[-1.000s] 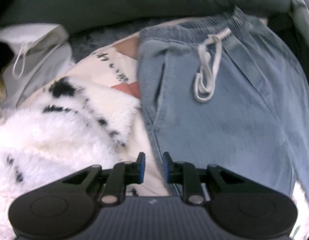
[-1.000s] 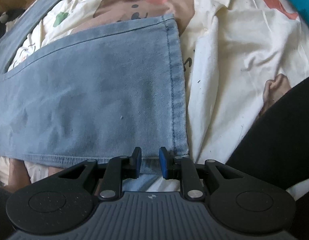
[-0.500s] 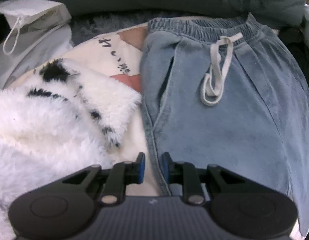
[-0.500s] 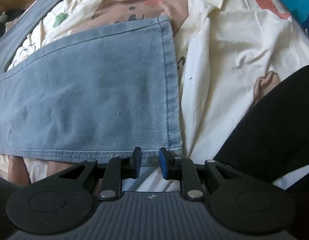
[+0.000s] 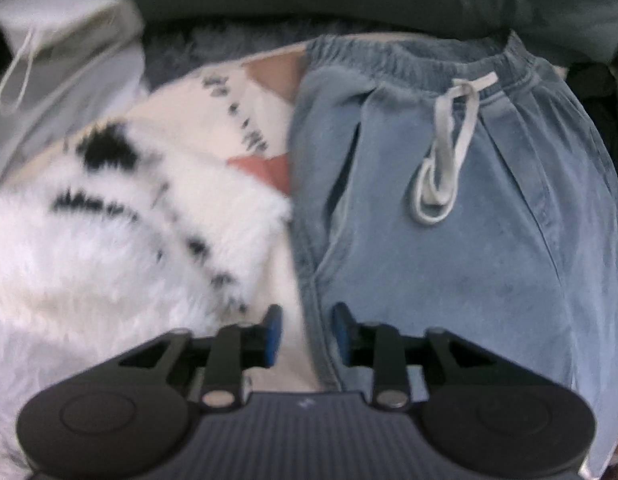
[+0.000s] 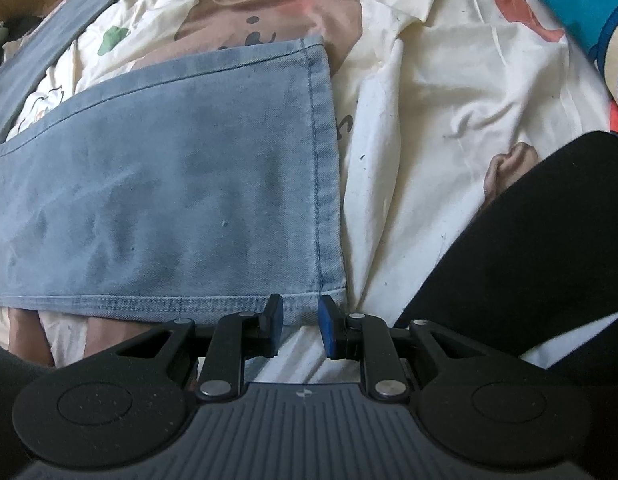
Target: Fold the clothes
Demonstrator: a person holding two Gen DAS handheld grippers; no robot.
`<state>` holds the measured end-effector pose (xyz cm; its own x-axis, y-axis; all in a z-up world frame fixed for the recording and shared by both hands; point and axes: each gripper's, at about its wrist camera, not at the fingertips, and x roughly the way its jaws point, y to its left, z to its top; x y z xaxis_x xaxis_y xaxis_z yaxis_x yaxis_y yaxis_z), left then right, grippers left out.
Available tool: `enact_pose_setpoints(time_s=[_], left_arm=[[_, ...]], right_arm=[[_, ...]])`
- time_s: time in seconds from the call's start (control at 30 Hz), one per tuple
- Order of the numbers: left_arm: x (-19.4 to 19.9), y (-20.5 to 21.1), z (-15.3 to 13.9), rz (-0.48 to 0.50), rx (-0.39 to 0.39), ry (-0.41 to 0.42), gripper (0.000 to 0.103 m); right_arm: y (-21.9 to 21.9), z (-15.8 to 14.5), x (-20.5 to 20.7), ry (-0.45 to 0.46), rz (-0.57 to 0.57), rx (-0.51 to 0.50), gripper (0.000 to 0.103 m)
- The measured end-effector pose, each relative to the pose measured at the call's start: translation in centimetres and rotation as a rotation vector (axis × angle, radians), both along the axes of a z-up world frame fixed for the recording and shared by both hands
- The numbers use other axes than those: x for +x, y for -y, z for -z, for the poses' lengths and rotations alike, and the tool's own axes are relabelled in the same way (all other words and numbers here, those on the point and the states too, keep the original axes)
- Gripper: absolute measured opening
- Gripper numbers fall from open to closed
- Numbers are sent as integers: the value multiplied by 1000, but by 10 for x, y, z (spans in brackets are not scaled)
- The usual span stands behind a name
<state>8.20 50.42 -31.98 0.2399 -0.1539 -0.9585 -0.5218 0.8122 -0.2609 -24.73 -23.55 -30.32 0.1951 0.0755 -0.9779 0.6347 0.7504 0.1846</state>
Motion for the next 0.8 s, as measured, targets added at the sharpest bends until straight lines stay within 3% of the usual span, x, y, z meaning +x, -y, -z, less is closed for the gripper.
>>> enact_pose_setpoints(time_s=[0.17, 0.33, 0.43, 0.57, 0.8], left_arm=[[-3, 1, 9, 24, -20, 35, 50], [-3, 2, 16, 14, -37, 72, 54], [-7, 0, 13, -2, -68, 104, 54], [-16, -2, 5, -1, -119, 127, 46], [-14, 9, -6, 26, -131, 100, 46]], right_arm=[[0, 0, -4, -23, 17, -1, 26], [3, -11, 0, -13, 5, -24, 26], [7, -17, 1, -4, 8, -36, 26], [8, -16, 1, -7, 5, -35, 26], [5, -11, 3, -5, -2, -19, 27]])
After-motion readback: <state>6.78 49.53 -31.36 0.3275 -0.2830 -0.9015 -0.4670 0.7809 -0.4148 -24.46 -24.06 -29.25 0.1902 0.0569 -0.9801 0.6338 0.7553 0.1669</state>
